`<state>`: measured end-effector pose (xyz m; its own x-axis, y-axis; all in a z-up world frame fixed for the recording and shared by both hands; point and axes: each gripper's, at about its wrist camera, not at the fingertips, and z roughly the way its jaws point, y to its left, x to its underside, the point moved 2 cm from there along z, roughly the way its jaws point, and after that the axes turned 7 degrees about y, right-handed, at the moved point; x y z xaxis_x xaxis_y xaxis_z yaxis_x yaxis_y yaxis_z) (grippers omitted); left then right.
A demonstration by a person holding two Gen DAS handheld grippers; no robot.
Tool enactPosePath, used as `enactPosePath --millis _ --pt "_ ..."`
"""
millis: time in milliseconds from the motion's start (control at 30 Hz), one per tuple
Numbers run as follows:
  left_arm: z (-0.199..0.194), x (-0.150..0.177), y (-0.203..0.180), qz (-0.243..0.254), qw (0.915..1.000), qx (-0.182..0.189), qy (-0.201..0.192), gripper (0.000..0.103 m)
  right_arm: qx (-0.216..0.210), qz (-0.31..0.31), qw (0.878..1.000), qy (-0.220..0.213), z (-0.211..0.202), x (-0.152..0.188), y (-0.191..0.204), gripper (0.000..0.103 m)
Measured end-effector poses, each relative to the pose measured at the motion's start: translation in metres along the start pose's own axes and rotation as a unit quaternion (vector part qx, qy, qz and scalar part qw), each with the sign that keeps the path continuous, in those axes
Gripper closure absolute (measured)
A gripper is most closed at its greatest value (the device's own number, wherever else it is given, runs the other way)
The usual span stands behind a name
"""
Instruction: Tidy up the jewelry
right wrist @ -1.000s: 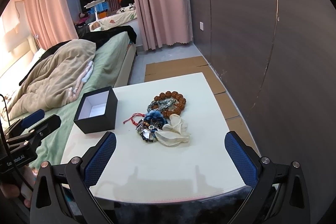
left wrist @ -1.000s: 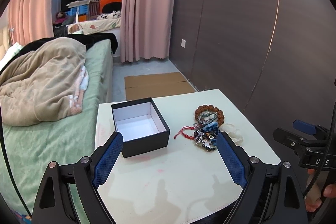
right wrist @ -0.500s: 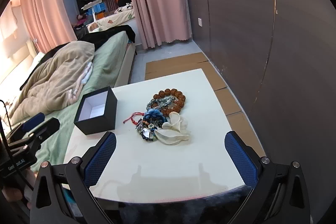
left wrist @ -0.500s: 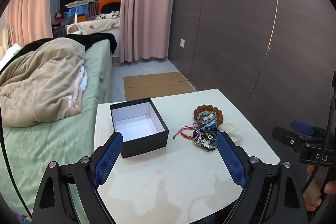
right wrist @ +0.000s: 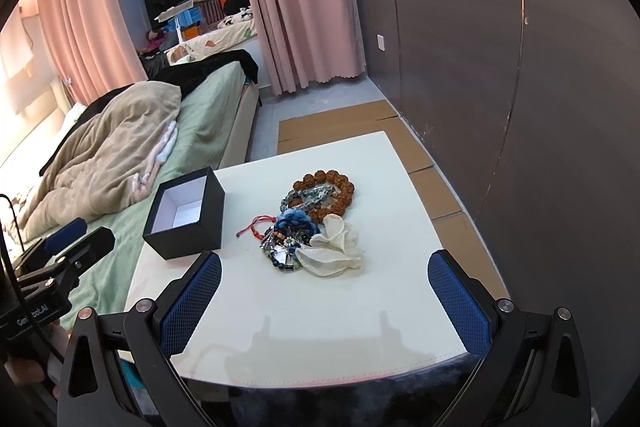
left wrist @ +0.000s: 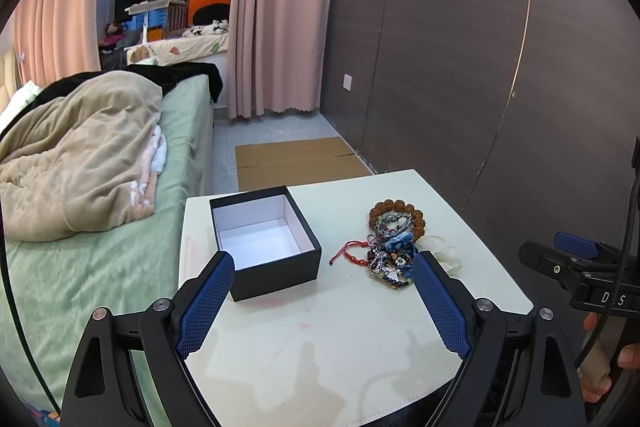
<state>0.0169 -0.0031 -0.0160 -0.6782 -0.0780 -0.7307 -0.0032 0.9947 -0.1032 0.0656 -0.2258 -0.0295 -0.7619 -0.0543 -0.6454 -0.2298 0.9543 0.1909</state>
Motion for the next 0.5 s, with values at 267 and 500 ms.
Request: enactPosePath --millis 267,500 --pt "0.0 0.0 0.0001 0.0 1.0 0.0 0.0 0.012 0.0 0.0 1.0 0.002 -0.0006 0.0001 -0.0001 0.0" --pt "0.0033 -0.0004 0.002 -0.001 1.0 -0.001 -0.001 0.012 0.002 0.002 1.0 0.003 0.0001 -0.0001 -0.0019 0.0"
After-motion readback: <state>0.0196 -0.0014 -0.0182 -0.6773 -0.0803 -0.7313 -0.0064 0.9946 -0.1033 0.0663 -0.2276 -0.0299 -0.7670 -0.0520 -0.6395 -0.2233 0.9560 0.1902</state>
